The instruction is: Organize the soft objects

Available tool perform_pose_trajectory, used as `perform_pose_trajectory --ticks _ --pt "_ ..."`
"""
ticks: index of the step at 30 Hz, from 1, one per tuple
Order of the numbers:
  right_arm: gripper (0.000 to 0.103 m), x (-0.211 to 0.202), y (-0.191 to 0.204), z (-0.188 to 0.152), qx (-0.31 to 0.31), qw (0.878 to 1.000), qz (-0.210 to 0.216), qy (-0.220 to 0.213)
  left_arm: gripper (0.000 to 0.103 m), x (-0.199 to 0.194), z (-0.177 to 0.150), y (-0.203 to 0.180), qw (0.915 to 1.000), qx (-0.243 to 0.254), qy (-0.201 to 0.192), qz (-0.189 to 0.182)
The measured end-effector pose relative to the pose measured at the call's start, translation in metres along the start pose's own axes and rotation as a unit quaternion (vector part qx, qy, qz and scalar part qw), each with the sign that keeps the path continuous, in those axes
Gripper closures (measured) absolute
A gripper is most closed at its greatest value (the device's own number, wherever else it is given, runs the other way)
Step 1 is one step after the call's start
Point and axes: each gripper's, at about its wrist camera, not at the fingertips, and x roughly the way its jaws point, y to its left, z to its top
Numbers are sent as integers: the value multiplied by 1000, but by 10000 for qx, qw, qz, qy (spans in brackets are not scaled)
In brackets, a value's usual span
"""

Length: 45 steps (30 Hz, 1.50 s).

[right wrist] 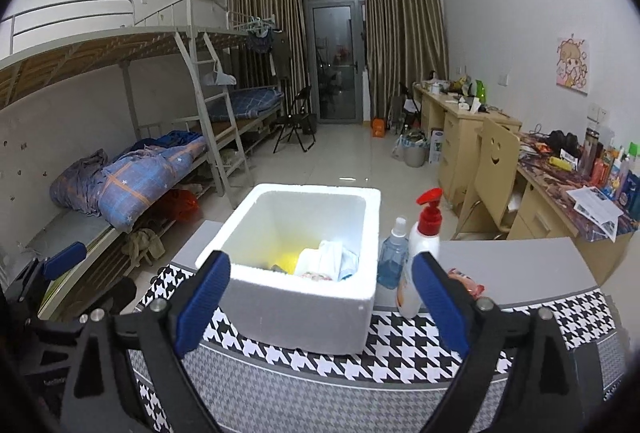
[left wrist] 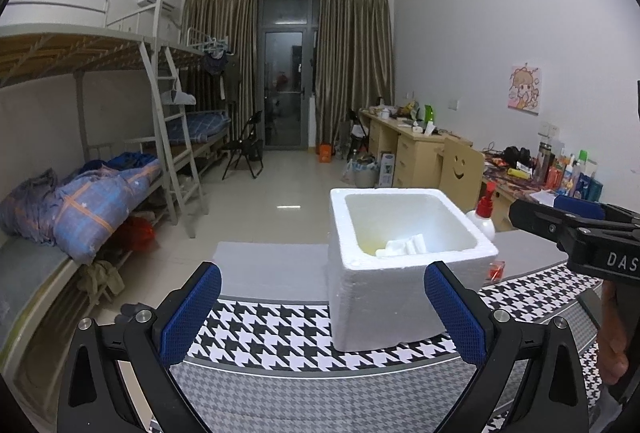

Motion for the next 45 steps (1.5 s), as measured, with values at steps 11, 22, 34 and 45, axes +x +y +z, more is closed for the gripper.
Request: perform_pose_trajectory --ticks 11,22,34,45 --pt "8 -36 -2 -10 18 9996 -144 -234 1 -28 0 -16 9998 103 -130 -115" --pt "5 -66 1 -26 7 9989 -228 -417 1 -54 -5 -18 9996 115 -224 -156" --pt "4 -106 4 -41 45 9980 -181 -603 1 -88 -12 -22 9985 138 -468 -265" --pt "4 -133 15 -58 -150 9969 -183 -747 1 -112 -24 -24 9978 151 -581 -283"
